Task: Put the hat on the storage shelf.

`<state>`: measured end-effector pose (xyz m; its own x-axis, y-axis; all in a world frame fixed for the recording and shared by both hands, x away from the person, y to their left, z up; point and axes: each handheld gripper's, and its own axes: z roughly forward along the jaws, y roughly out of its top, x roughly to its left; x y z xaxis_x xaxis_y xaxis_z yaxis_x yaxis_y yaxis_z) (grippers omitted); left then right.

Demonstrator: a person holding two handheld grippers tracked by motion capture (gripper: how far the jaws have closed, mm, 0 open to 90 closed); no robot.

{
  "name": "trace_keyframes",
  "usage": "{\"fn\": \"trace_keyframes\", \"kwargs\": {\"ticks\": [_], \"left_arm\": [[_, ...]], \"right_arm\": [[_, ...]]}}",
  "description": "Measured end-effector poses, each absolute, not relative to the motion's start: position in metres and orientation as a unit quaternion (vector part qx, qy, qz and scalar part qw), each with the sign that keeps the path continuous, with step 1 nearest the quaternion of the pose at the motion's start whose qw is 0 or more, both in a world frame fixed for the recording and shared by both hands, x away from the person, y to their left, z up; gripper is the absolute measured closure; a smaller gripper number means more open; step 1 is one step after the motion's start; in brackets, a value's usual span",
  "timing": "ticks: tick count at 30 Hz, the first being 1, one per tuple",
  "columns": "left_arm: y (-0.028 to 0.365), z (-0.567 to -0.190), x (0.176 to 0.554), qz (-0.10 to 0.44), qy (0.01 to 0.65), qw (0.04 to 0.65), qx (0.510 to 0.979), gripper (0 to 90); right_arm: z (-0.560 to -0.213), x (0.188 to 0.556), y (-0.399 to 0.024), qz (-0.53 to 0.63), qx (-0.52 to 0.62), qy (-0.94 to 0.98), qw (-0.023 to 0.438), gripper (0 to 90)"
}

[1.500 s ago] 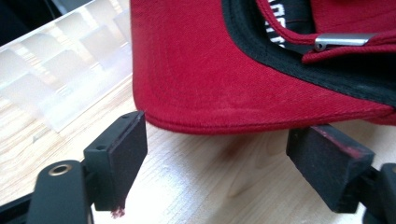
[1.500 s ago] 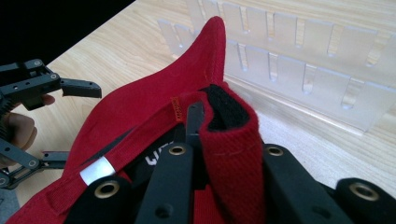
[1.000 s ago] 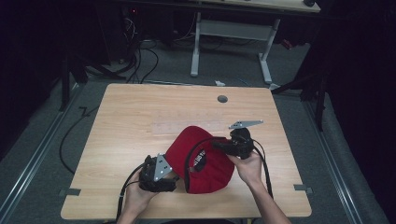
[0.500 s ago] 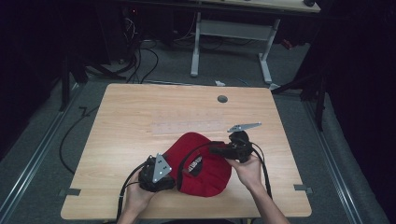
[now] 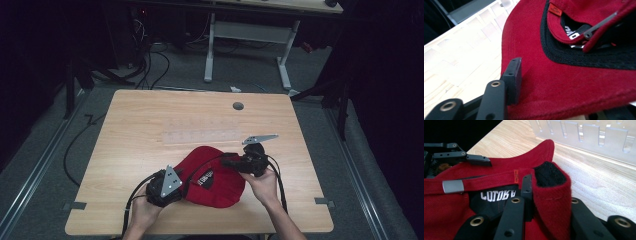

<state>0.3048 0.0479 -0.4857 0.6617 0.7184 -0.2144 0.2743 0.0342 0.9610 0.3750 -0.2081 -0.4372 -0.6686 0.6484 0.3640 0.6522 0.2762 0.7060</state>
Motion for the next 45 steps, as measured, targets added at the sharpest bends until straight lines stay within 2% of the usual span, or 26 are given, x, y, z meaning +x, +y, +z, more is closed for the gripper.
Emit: {"fn": "trace_keyframes", "kwargs": {"ticks": [8, 11, 13, 16, 20, 23, 27, 33, 45], "left_arm": [[0.049, -0.480, 0.307, 0.133, 0.383, 0.617, 0.674, 62.0], [0.048, -0.477, 0.305, 0.124, 0.372, 0.619, 0.681, 67.3], [0.049, -0.474, 0.304, 0.109, 0.368, 0.625, 0.680, 76.6], [0.050, -0.470, 0.303, 0.107, 0.361, 0.623, 0.686, 78.6], [0.047, -0.470, 0.300, 0.105, 0.351, 0.615, 0.698, 81.7], [0.048, -0.470, 0.298, 0.103, 0.350, 0.612, 0.701, 84.2], [0.054, -0.468, 0.301, 0.106, 0.362, 0.613, 0.694, 85.4], [0.063, -0.460, 0.303, 0.101, 0.373, 0.632, 0.671, 85.3], [0.088, -0.456, 0.317, 0.086, 0.418, 0.658, 0.620, 85.0]], "right_arm": [[-0.440, 0.377, -0.207, -0.436, -0.410, -0.801, -0.008, 73.0], [-0.440, 0.378, -0.208, -0.440, -0.415, -0.796, -0.012, 68.4], [-0.440, 0.379, -0.208, -0.445, -0.419, -0.791, -0.014, 67.7], [-0.439, 0.380, -0.211, -0.453, -0.425, -0.783, -0.011, 66.5], [-0.437, 0.382, -0.217, -0.465, -0.437, -0.770, -0.019, 57.4], [-0.433, 0.382, -0.226, -0.475, -0.451, -0.754, -0.058, 51.4], [-0.425, 0.378, -0.243, -0.499, -0.466, -0.724, -0.098, 46.8], [-0.424, 0.373, -0.258, -0.499, -0.473, -0.715, -0.126, 41.6], [-0.481, 0.375, -0.261, -0.422, -0.501, -0.742, -0.145, 37.5]]}}
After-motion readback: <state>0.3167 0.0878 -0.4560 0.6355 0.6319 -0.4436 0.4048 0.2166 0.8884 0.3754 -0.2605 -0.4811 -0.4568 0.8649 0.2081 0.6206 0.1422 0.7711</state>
